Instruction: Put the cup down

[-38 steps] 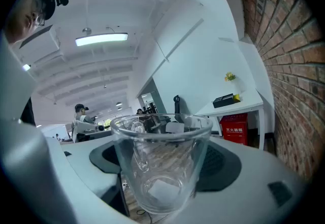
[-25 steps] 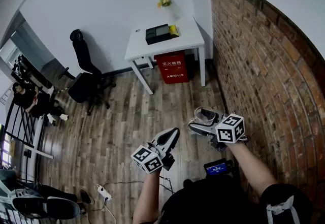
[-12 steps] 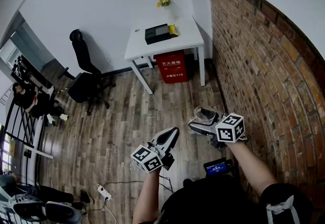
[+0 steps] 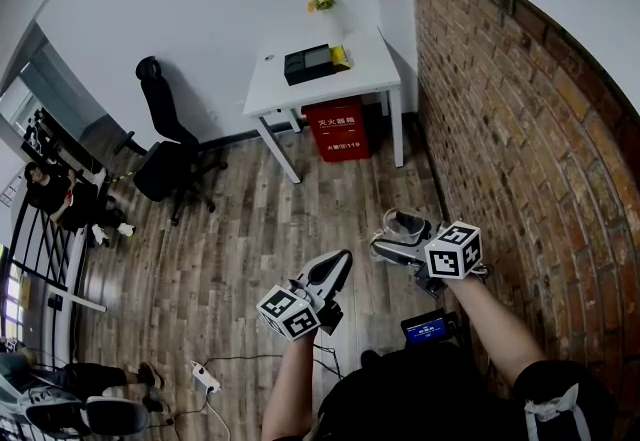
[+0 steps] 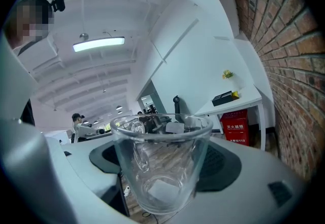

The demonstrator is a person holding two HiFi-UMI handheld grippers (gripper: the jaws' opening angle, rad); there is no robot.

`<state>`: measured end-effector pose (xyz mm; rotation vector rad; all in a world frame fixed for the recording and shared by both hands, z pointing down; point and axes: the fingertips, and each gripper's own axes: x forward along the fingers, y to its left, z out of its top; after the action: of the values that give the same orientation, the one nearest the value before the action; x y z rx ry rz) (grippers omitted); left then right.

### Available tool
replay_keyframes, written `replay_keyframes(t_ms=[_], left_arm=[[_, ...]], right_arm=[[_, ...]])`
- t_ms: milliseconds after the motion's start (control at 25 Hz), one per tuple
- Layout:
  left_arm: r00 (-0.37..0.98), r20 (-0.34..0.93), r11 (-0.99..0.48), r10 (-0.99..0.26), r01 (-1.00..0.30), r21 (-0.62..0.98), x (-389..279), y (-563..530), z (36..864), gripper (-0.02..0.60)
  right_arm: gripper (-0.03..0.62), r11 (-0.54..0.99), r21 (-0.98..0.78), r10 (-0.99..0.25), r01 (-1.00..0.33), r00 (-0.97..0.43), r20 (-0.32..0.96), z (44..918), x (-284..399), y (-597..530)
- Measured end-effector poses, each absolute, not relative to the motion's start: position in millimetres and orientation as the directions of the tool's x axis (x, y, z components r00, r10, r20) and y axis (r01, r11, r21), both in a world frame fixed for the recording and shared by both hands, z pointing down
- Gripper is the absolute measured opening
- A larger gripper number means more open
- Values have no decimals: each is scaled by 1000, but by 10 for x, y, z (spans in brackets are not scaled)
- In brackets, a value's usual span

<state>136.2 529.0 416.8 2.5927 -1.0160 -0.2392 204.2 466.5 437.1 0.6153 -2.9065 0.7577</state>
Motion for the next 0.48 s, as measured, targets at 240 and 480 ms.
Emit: replay_keyframes(t_ms=[240,480], left_arm=[[696,-41,-649,-717,-644,406,1351,5206,4189,8],[651,-45,-611,-758,-684,398,1394,5020,4208,8]], right_arm=[[410,792,-467,-355,-394,-919,172,4431,2092,4611],[410,772,-494,-371,-401,-914,162,4552,2308,4332]])
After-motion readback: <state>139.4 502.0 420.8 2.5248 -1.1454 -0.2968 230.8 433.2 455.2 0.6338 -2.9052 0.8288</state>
